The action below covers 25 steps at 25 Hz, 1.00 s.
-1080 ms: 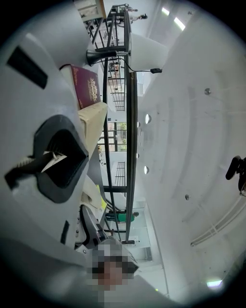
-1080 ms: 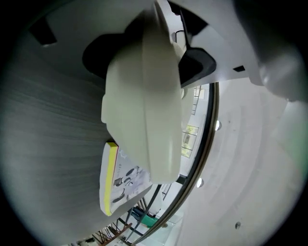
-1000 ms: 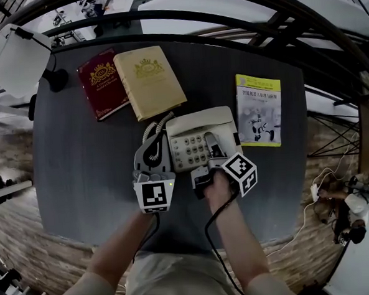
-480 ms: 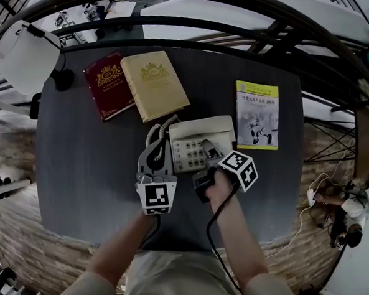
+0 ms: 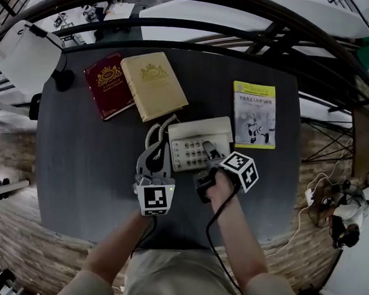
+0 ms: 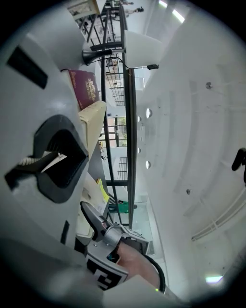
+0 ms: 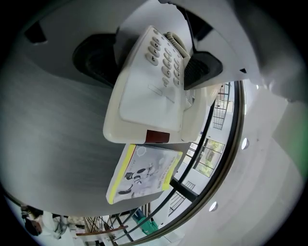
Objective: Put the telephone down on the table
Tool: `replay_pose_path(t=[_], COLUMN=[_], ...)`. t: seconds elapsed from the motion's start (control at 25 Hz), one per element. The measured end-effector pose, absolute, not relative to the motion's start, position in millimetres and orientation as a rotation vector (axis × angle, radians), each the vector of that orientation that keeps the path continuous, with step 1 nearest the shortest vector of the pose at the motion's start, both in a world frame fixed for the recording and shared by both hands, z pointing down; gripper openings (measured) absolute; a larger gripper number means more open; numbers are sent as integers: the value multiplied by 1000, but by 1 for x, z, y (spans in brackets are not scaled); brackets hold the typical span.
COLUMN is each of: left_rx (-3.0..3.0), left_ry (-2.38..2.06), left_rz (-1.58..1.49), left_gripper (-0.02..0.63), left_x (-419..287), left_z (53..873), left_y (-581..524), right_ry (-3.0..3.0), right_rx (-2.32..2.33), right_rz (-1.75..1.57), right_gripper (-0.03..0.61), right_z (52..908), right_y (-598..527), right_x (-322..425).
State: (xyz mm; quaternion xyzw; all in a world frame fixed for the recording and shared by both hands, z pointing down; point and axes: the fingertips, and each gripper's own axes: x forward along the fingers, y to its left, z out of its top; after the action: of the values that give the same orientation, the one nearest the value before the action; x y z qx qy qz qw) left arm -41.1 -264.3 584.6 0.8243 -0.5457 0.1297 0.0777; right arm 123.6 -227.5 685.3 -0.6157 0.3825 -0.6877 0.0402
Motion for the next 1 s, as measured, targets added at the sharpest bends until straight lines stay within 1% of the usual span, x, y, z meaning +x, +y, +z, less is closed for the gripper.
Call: replay_pose_path(t=[0.4,0.76,0.8,0.96,1.0], left_rx=[2435,2428,2429,2438,2439], left_ry=[-1647,-1666,-1668,-1681,-1683], left_rz=[425,366,361,325,317], left_gripper=[5,5,5,5,5], left_x=[-52,-53,-53,-53,-53], left_z=[575,529,522,491,483], left_y=[-258,-247,-247,-244,-243], right_ry=[1220,1373,1417,1600,1643], right_rx=[-1880,-1843,-1853,-1901,-1902], right_rz=[-2051,-1938,-1907,-1748,-1708], right_gripper=[400,389,369,176,145], right_z=[654,602,592,551,540], right_y=[-218,-215,-216,-221,-221], right_x=[135,140,140,140,139])
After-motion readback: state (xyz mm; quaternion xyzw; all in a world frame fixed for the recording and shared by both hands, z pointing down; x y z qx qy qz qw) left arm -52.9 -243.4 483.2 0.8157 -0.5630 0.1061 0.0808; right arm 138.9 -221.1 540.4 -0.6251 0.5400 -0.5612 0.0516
